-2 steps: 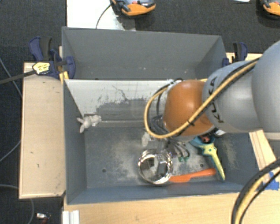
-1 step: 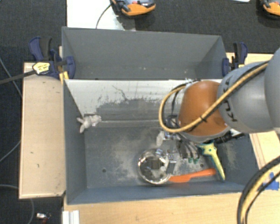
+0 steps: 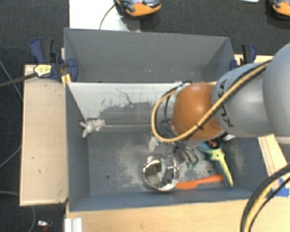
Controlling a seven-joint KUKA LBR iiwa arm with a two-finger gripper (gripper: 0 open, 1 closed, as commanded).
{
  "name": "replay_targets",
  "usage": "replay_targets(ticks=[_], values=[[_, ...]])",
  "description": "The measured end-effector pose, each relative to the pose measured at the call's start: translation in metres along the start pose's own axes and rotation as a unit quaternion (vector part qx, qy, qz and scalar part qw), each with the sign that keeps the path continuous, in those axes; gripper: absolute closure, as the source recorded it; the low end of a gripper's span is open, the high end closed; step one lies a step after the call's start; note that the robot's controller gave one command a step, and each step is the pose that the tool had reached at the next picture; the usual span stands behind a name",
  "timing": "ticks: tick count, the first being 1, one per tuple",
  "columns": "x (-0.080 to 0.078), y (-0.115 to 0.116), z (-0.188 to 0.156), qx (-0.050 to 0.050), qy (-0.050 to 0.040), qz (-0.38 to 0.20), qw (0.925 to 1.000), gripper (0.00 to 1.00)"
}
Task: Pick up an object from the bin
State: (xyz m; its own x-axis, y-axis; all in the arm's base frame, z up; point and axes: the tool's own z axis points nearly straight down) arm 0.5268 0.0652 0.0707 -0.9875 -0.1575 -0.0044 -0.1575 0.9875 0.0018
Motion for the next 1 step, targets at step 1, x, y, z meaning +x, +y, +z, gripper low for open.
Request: replay_targets(ticks=[1], values=[[0.008, -0.0402, -0.0007, 0.003, 0.0018, 0.098, 0.9952, 1.0]])
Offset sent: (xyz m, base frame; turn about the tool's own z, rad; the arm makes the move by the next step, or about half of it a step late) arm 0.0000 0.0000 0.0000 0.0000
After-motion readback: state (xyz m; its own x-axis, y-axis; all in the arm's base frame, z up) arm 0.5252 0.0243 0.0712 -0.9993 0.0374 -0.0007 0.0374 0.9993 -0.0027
